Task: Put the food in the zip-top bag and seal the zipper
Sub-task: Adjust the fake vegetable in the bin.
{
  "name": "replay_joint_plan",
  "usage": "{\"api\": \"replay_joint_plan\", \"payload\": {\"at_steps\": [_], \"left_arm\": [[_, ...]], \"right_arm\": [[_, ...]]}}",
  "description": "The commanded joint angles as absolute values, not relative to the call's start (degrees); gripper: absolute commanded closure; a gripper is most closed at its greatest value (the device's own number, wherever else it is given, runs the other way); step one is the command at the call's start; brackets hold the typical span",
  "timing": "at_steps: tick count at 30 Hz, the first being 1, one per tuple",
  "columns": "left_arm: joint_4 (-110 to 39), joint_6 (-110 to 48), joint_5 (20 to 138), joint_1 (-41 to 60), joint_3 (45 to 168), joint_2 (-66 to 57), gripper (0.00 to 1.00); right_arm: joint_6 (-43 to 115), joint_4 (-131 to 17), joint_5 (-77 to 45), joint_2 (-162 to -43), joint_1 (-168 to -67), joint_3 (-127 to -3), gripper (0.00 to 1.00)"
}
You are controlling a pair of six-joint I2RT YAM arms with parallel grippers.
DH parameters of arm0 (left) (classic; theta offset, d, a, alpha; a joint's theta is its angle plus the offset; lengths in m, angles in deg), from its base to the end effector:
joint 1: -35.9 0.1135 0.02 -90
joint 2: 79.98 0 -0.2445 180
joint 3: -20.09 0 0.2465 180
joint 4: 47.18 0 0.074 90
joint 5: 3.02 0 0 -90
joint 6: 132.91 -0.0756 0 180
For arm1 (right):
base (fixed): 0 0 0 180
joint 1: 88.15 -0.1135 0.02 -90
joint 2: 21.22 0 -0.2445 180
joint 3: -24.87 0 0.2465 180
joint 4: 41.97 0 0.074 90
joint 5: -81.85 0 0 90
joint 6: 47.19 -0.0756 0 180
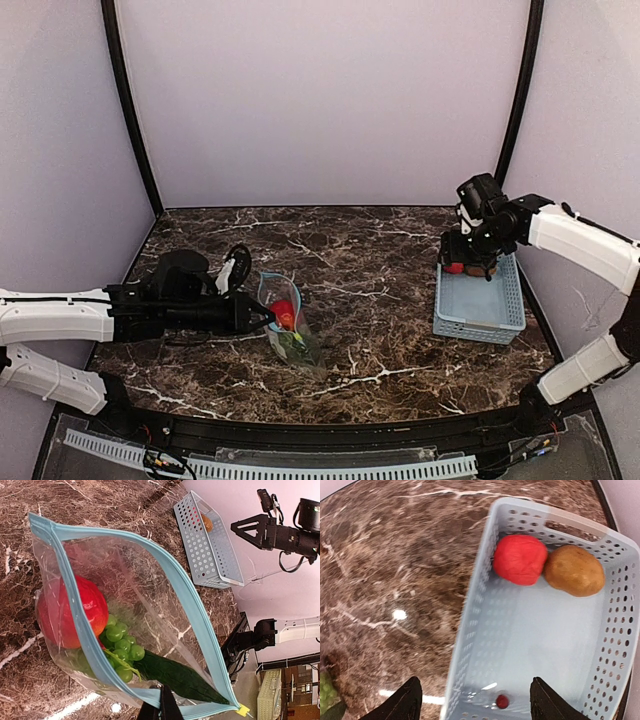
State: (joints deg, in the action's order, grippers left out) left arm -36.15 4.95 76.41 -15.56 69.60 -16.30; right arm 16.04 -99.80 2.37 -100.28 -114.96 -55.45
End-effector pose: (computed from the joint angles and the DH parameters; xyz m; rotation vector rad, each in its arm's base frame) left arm 0.1666 -0.2314 0.2092 0.2025 2.2421 -1.2216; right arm 0.2755 0.1238 0.2352 0.0693 2.5377 0.1349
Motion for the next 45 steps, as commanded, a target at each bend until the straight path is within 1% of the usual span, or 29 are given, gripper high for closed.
{"api": "replay_joint_plan", "payload": {"at_steps": [1, 6, 12, 17, 19, 28, 31, 37, 40, 42, 45], "left_arm": [[-35.4, 4.7, 75.4, -15.1, 71.3, -17.5, 0.99], [-33.6, 4.0, 75.1, -14.8, 72.0, -17.8, 0.99], [-32.2, 4.1, 75.2, -14.4, 71.8, -19.0, 0.99], [-32.2, 4.6, 75.8, -14.2, 70.7, -20.0, 0.99], [-32.5, 4.9, 75.8, -14.1, 70.4, -19.8, 0.99], [-32.6, 4.5, 75.3, -13.7, 71.1, -18.9, 0.99], [-32.4, 4.3, 75.4, -13.5, 70.9, -19.2, 0.99], [-32.7, 4.4, 75.9, -13.4, 69.6, -20.0, 0.99], [-34.1, 4.6, 75.2, -13.3, 69.1, -19.5, 0.99], [-35.2, 4.7, 74.4, -13.1, 69.0, -18.6, 0.99], [-35.8, 4.6, 73.4, -12.9, 69.6, -17.2, 0.99]], "right_arm": [[22.5, -93.1, -0.2, -103.3, -106.0, -53.5, 0.27], [28.7, -88.1, -4.5, -109.5, -97.1, -54.3, 0.24], [35.5, -83.8, -7.9, -117.6, -89.9, -58.3, 0.22], [39.7, -82.5, -7.9, -121.1, -88.7, -61.4, 0.18], [40.7, -82.2, -7.9, -122.7, -86.6, -62.6, 0.16], [42.2, -83.3, -13.4, -128.9, -85.2, -65.7, 0.16], [40.5, -87.0, -15.4, -127.9, -85.2, -65.3, 0.17], [37.2, -90.1, -23.0, -115.8, -86.1, -58.3, 0.19], [36.5, -92.3, -26.1, -112.5, -86.7, -55.9, 0.18], [36.2, -92.2, -23.0, -111.5, -87.4, -54.3, 0.18], [34.7, -92.2, -14.4, -112.1, -87.5, -54.2, 0.17]]}}
